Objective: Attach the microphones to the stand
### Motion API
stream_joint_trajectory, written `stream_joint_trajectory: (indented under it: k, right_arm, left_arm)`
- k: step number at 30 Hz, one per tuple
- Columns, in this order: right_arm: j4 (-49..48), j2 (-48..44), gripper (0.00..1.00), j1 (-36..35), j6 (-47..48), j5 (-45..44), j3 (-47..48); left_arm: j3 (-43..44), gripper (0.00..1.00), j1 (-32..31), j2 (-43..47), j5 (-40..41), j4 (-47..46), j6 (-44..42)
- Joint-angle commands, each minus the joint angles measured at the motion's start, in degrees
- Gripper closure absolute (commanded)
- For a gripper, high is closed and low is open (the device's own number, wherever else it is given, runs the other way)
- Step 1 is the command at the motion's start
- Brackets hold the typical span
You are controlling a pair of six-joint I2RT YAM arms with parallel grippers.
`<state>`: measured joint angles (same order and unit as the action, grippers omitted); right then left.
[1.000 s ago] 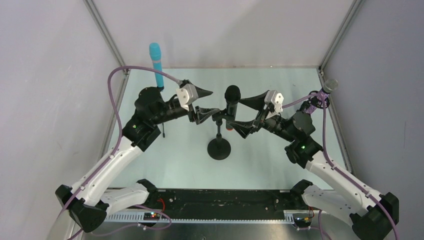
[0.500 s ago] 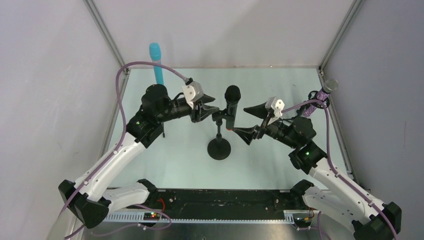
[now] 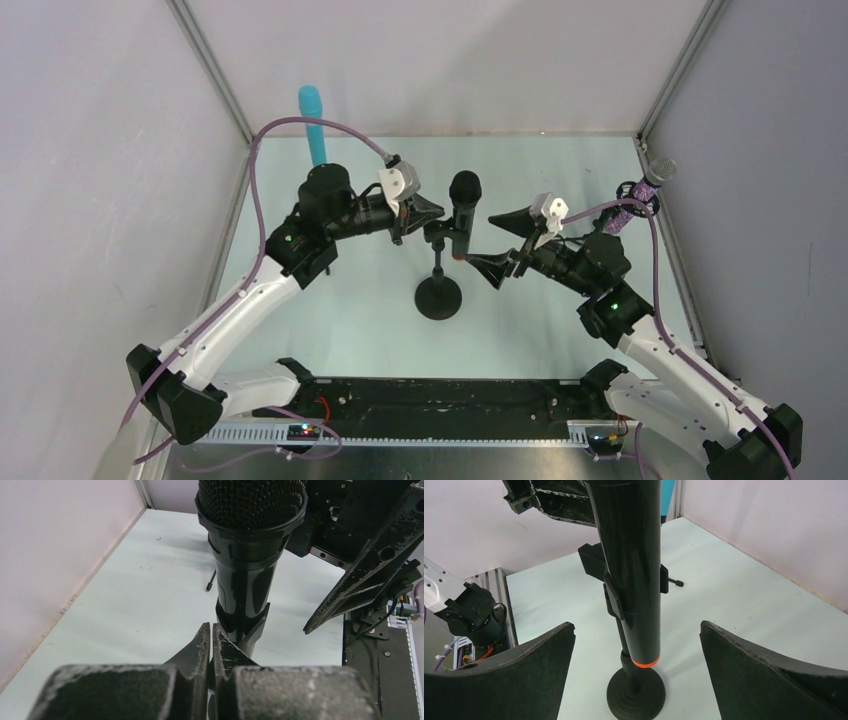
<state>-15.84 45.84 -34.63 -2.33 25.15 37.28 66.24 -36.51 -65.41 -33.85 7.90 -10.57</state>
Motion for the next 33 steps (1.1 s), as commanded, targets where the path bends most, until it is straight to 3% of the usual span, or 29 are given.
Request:
stream_joint_trajectory:
  k: [1,33]
  right_arm:
    - [-0.1,-0.1,0.01,0.4,0.1,-1.1,0.1]
    - [0.4,1.6,0.01,0.5,-1.2,-1.3,0.1]
  left_arm:
    - [2.1,0.96,-1.0,-0.1,-2.0,-0.7,-1.1]
    - [-9.1,1.0,-1.9,1.2,-0.2,-2.1,-2.5]
